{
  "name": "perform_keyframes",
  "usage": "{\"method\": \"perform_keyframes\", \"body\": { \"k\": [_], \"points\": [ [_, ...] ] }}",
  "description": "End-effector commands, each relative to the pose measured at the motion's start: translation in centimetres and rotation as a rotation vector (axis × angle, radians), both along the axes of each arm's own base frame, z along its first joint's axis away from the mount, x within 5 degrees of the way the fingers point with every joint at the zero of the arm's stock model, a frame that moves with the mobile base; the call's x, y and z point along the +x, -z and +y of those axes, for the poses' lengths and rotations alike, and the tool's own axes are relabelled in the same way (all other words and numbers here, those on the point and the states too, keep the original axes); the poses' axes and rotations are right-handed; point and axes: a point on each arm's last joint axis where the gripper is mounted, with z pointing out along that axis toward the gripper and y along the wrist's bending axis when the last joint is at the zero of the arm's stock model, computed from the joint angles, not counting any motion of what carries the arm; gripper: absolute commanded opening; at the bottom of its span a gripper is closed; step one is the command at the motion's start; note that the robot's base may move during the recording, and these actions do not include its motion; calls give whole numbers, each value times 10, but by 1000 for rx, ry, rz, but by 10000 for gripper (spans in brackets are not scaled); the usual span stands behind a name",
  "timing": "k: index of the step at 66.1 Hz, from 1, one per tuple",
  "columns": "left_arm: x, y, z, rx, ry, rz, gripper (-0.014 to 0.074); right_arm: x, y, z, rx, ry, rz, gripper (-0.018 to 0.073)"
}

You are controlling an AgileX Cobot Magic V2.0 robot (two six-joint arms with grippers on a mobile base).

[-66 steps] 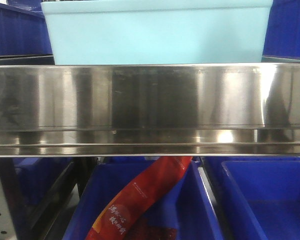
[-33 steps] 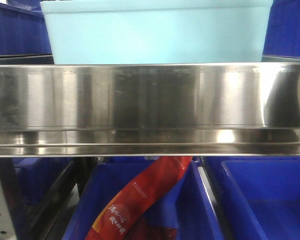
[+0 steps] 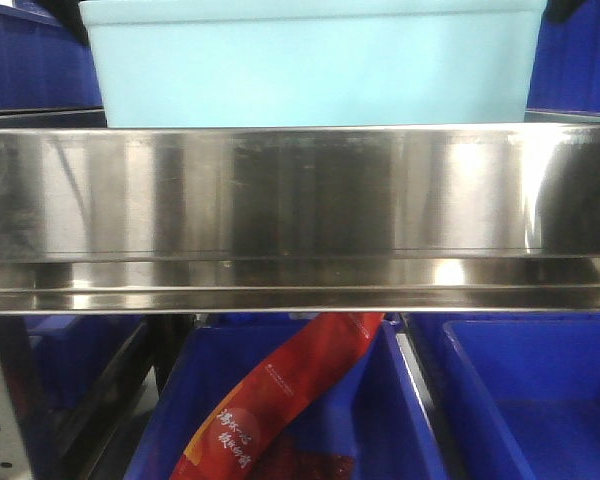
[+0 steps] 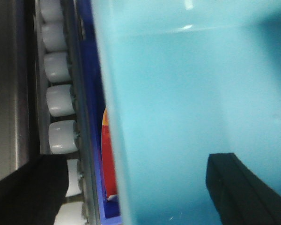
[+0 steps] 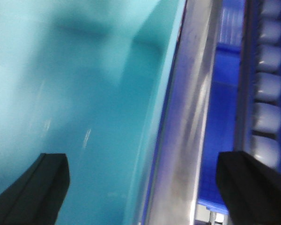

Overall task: Fetch blue bin and place on conveyor start
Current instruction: 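Close both grippers on opposite bin walls and lift the bin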

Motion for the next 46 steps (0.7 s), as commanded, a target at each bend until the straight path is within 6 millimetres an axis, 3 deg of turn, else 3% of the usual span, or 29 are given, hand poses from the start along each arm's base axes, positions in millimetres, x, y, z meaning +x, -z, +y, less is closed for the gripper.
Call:
{"method": "perform_keyframes", "body": {
  "k": [1, 7, 12, 18, 25, 38, 46],
  "points": [
    [6, 5, 0, -21, -12, 5, 494, 9, 5, 0, -7, 8, -21, 517],
    [9, 11, -1, -17, -12, 19, 473, 14, 12, 0, -8, 9, -16, 459],
    [9, 13, -1, -15, -12, 24, 381, 15, 13, 0, -7, 9, -19, 330],
    [10, 12, -1, -17, -12, 19, 184, 16, 12, 0, -6, 10, -30, 82],
    [10, 8, -1, -19, -12, 3, -117, 16, 12, 0, -5, 10, -35, -162],
    [10, -6, 0, -25, -13, -29, -111, 14, 9, 0, -6, 10, -39, -153],
    [2, -27, 1, -31, -11, -48, -111, 6, -5, -1, -1, 10, -69, -153]
  ]
}}
